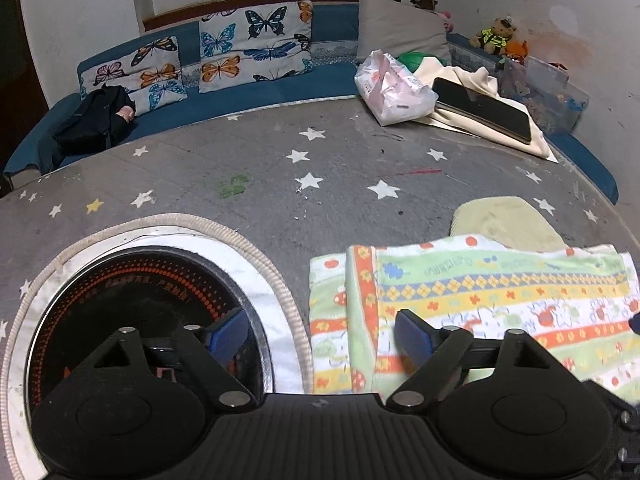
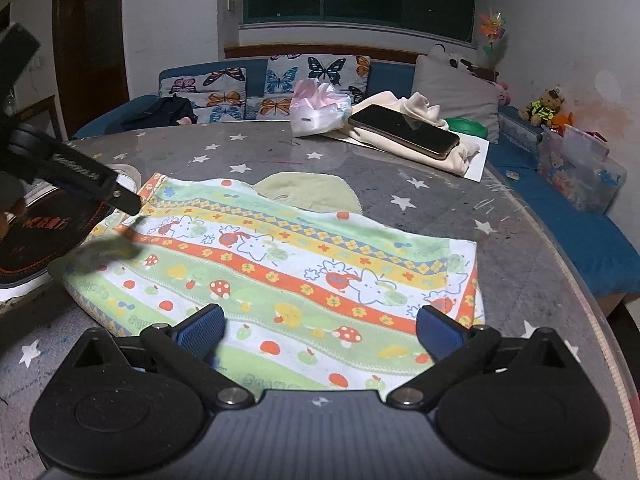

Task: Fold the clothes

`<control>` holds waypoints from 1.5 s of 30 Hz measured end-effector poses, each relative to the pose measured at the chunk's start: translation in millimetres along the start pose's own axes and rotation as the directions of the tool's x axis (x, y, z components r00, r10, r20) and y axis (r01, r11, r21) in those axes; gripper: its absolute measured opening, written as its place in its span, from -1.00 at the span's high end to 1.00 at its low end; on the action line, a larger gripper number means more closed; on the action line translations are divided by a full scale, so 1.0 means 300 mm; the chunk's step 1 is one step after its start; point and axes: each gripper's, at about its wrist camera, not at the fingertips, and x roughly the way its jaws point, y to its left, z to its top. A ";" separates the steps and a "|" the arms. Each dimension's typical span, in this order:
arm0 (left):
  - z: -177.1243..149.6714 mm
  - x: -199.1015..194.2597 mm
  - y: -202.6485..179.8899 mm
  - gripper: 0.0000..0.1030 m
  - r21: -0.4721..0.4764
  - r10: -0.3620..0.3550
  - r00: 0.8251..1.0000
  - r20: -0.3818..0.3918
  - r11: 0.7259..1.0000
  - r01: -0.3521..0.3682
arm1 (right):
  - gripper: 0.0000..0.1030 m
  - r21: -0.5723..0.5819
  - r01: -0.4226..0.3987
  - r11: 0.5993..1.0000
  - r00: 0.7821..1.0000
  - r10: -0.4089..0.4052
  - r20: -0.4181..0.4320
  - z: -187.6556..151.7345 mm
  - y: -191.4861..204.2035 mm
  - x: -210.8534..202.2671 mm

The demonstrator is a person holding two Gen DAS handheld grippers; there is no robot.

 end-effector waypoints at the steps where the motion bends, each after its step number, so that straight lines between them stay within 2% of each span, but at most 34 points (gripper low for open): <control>1: -0.006 -0.010 0.000 -0.68 0.006 0.001 1.000 0.003 1.000 -0.001 | -1.00 0.000 0.004 1.000 1.000 -0.004 0.001 0.000 0.002 -0.003; 11: -0.067 -0.114 0.012 -0.81 0.034 0.000 0.999 0.032 0.999 -0.001 | -1.00 0.003 0.023 1.000 0.999 -0.023 0.025 0.006 0.038 -0.047; 21: -0.137 -0.211 0.051 -0.88 0.033 0.007 0.998 0.058 0.999 -0.009 | -1.00 -0.013 -0.002 1.000 0.998 0.003 0.070 0.023 0.122 -0.117; 45: -0.320 -0.369 0.194 -1.00 -0.045 0.050 0.996 0.079 0.998 -0.046 | -1.00 -0.094 -0.142 0.985 0.985 0.150 0.087 0.018 0.369 -0.176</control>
